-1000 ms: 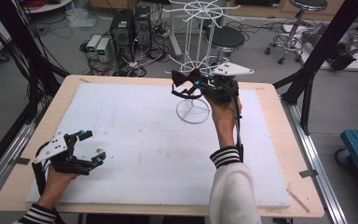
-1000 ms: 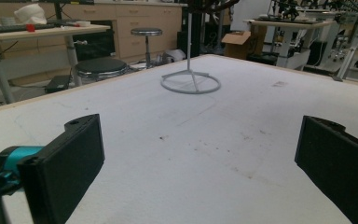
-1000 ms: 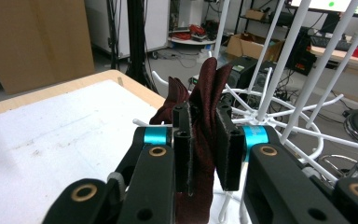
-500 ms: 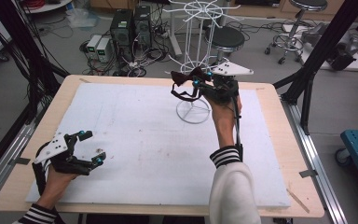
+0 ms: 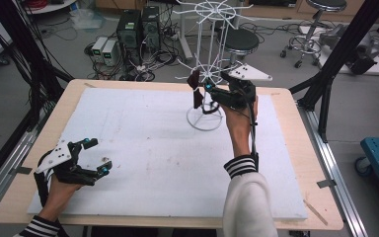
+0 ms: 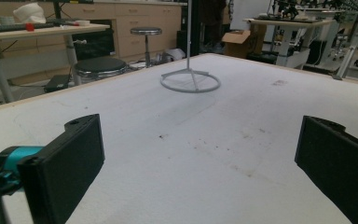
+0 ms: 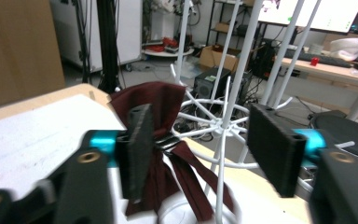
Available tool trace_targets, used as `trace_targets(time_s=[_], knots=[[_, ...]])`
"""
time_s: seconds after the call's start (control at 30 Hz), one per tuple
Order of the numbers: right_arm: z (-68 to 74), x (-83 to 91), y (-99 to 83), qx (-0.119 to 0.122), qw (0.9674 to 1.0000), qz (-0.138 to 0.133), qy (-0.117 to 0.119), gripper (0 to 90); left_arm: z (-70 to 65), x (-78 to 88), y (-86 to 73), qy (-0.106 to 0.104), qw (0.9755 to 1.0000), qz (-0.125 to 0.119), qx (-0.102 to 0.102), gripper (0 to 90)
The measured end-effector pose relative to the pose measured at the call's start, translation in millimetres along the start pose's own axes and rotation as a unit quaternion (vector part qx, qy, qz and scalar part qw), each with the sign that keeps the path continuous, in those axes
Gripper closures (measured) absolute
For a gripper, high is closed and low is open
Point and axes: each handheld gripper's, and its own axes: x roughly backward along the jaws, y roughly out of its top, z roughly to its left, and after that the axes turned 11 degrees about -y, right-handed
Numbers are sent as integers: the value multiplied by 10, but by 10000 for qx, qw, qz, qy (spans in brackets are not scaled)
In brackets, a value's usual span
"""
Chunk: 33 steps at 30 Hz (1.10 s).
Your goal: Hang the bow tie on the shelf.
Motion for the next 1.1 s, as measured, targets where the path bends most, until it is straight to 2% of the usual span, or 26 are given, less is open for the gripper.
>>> trace_targets(time_s=[0.13,0.17,0.2,0.23,0.27,0.33,0.4,0.5,0.57,0.87,0.97,1.0,1.1], knots=[[25,52,8,-16,9998,-150,-91,130,-2,8,-1,13,10000,2,-14,17],[30,67,4,45,9996,-229,-140,88,-4,10,0,28,10000,-14,-34,18],[38,91,-4,37,9995,-267,-140,83,-7,9,0,37,10000,-44,-35,18],[33,111,-16,64,9993,-366,-35,74,-4,12,0,25,10000,-37,-45,17],[39,144,-31,18,9992,-398,15,4,-4,13,1,34,10000,-32,-47,17],[46,208,-63,-62,9988,-473,91,6,-6,15,1,48,10000,-42,-40,18],[49,293,-105,-71,9979,-610,183,6,-10,17,2,90,9999,-40,-77,18],[44,421,-193,-87,9971,-675,333,6,-9,28,7,132,9998,-86,-108,18],[38,511,-263,-59,9967,-752,311,6,-4,38,10,137,9998,-109,-118,18],[-65,879,-672,-136,9964,-780,315,7,2,84,-53,252,9993,-249,-145,18],[-93,1009,-825,-168,9961,-818,290,7,-9,120,-66,320,9985,-383,-226,18],[-98,1049,-867,-183,9967,-734,284,6,-12,131,-76,350,9981,-429,-269,18],[-106,1167,-1023,-200,9960,-819,284,7,-8,159,-116,341,9972,-587,-303,18]])
